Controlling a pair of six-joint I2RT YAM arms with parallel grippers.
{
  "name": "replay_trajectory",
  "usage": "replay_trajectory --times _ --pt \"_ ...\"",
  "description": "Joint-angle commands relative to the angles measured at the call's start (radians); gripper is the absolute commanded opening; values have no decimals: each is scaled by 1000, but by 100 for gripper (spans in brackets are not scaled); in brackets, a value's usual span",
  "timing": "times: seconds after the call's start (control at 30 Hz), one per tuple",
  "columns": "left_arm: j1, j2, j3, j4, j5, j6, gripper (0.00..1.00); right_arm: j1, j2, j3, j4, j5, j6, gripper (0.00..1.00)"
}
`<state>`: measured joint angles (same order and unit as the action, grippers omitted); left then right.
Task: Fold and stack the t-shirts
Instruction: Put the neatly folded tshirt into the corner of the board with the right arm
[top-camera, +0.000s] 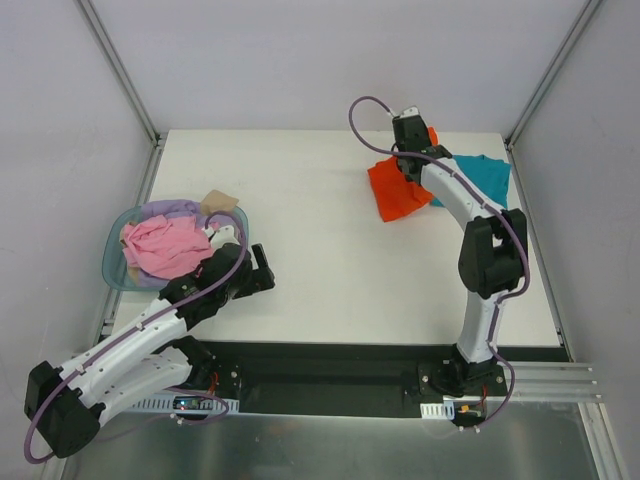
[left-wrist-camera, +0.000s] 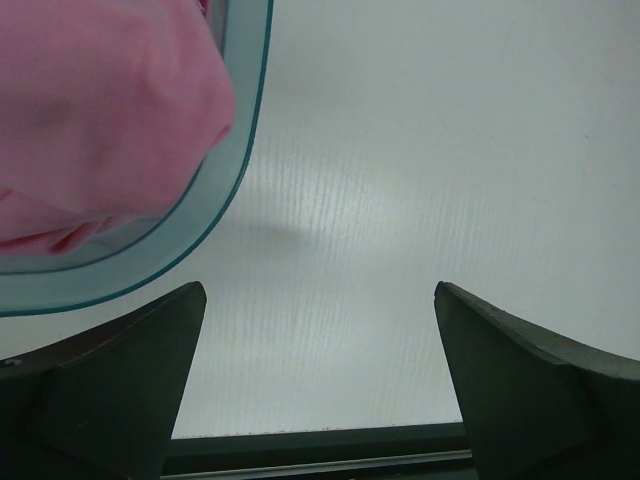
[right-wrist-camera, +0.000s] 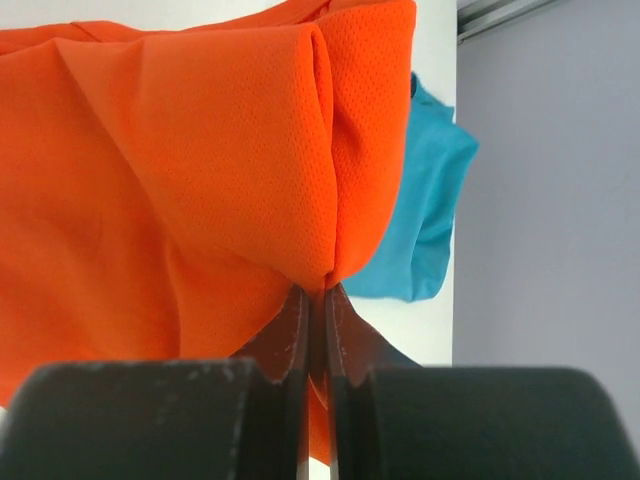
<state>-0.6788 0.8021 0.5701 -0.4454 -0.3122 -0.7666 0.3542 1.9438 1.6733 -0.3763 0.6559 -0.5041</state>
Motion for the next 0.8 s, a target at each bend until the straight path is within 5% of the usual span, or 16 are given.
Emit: replay_trajectory --times 0.0,0.77 --pt "8 0 50 -50 -60 -7 99 -37 43 140 37 21 -76 1" --pt "12 55 108 -87 -57 -20 99 -159 69 384 -111 1 24 1"
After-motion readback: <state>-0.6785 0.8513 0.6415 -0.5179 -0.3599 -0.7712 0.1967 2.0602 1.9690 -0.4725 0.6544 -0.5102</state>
